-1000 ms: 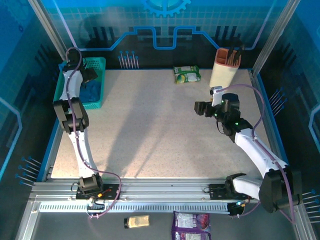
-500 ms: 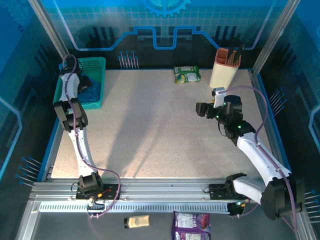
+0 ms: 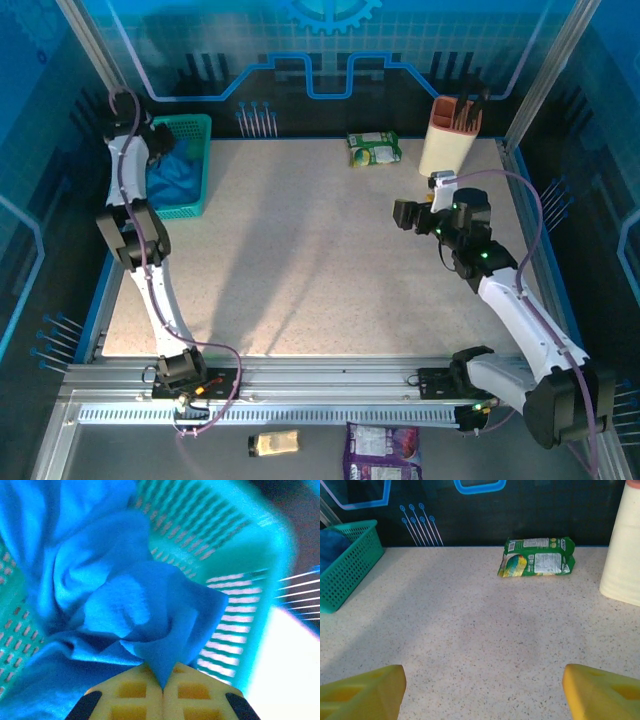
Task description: Fold the inside-out t-shirt
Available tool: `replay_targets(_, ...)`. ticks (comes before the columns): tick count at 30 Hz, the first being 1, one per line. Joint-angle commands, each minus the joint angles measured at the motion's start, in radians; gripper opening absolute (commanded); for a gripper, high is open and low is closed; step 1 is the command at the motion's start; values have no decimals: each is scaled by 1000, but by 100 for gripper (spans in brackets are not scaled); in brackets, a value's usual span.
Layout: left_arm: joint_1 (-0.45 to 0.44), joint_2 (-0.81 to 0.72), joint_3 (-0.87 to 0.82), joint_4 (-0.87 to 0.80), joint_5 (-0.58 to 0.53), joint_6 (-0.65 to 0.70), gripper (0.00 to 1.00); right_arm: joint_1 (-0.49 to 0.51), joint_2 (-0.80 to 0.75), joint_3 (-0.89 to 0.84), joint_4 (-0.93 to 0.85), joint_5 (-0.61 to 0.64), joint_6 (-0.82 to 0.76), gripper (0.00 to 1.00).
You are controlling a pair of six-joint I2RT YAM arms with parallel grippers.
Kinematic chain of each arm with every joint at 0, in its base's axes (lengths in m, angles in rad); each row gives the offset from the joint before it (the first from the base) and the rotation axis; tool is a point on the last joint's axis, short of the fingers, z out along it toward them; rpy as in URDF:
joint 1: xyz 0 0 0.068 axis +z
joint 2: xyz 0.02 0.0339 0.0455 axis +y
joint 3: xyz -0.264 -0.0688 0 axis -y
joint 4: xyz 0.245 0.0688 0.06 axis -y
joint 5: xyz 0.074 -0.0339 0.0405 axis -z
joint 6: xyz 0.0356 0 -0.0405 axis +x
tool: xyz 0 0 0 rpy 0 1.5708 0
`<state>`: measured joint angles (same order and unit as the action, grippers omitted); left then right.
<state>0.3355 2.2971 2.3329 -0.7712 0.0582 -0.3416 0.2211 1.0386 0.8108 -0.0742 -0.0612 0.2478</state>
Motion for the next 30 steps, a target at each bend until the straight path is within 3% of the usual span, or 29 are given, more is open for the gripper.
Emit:
replay_targets(1,-49,-226,-22,134,130,-23,0,21,-37,50,-26,-12,12,83)
replay_targets(12,-344,-583,-289,296,89,29,0,35,-104,63,-86,-4,4,83)
replay_targets(17,-606,-706,-511,346,-47,75,0,35,-120,63,-99,0,16,83)
replay_targets(22,-830,-724,-777,408,-108,7,0,40,-94,62,-155,-10,36,82)
replay_targets(23,-865,-708,-811,409,-105,-12,7,40,-86,63,-170,-12,44,82)
replay_targets(26,-949,-676,-881,423,-78,-53,40,53,-57,62,-209,-23,59,80)
replay_targets(28,-984,-676,-925,441,-66,-71,51,73,-38,95,-233,-23,60,79)
replay_targets(30,-990,-682,-973,463,-46,-110,53,102,-17,97,-250,-15,60,79)
